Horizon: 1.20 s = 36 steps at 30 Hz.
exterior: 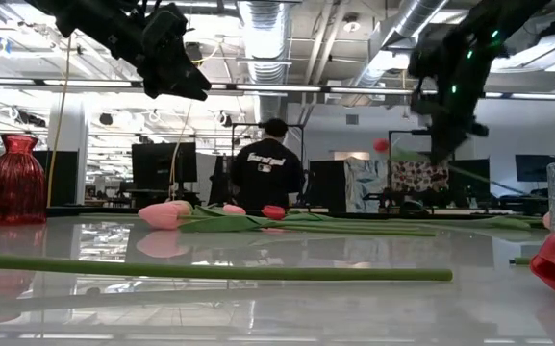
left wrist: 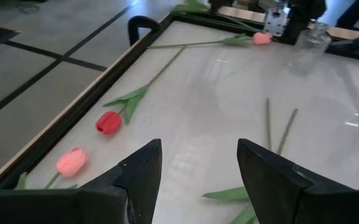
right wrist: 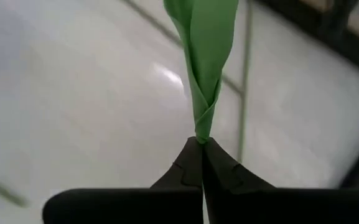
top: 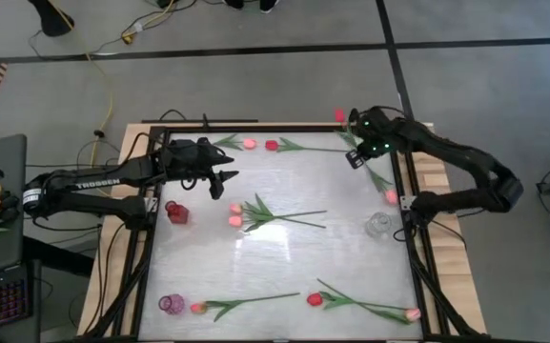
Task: Sort flowers into vase by color
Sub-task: Put the top right red flower into the transparent flower vase
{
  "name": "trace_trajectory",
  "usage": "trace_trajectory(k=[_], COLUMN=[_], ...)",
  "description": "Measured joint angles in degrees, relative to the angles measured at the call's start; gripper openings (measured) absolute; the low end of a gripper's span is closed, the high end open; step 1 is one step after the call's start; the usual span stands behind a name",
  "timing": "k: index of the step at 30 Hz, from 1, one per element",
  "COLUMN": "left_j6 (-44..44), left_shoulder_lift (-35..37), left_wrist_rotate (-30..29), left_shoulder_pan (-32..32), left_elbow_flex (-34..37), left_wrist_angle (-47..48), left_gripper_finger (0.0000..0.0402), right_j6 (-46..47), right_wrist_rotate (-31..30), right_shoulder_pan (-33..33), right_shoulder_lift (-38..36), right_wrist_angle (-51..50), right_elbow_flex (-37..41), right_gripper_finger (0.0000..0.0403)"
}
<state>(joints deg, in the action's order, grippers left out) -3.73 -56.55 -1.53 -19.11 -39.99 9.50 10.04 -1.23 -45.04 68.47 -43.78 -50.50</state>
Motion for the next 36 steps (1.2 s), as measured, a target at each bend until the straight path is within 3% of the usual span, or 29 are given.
trace_trajectory(k=[5,13,18,27,31,36], left_j6=[0.0,0.3,0.9,1.6,1.1,0.4], left_shoulder_lift=[0.0,0.0,0.0,0.0,0.0,0.0], left_wrist_rotate=[0.3,0.3,0.3,0.3,0.2,0.2], left_shoulder_pan=[0.0,0.0,0.0,0.0,0.0,0.0], left_elbow_flex=[0.0,0.0,0.0,0.0,0.0,0.0], left_wrist_angle=[0.1,0.1,0.1,0.0,-0.2,-0.4], left_gripper_finger=[0.0197,0.0197,0.0197,0.0197,0.0197,0.0197], right_j6=[1.2,9.1,16.7,29.0,33.3,39.3], right_wrist_rotate=[4.3,2.0,-9.5,-38.6,-46.4,-51.1], right_shoulder_pan=[4.1,16.6,30.7,60.8,69.5,75.9], right_shoulder_lift=[-8.3,-20.7,-27.2,-32.6,-33.5,-35.6], right_wrist_angle=[5.9,6.3,3.1,-2.9,-5.6,-11.7], right_elbow_flex=[-0.1,-0.1,-0.2,1.4,2.2,2.2], right_gripper_finger=[0.0028,0.0022,0.0022,0.0022,0.0022,0.0022])
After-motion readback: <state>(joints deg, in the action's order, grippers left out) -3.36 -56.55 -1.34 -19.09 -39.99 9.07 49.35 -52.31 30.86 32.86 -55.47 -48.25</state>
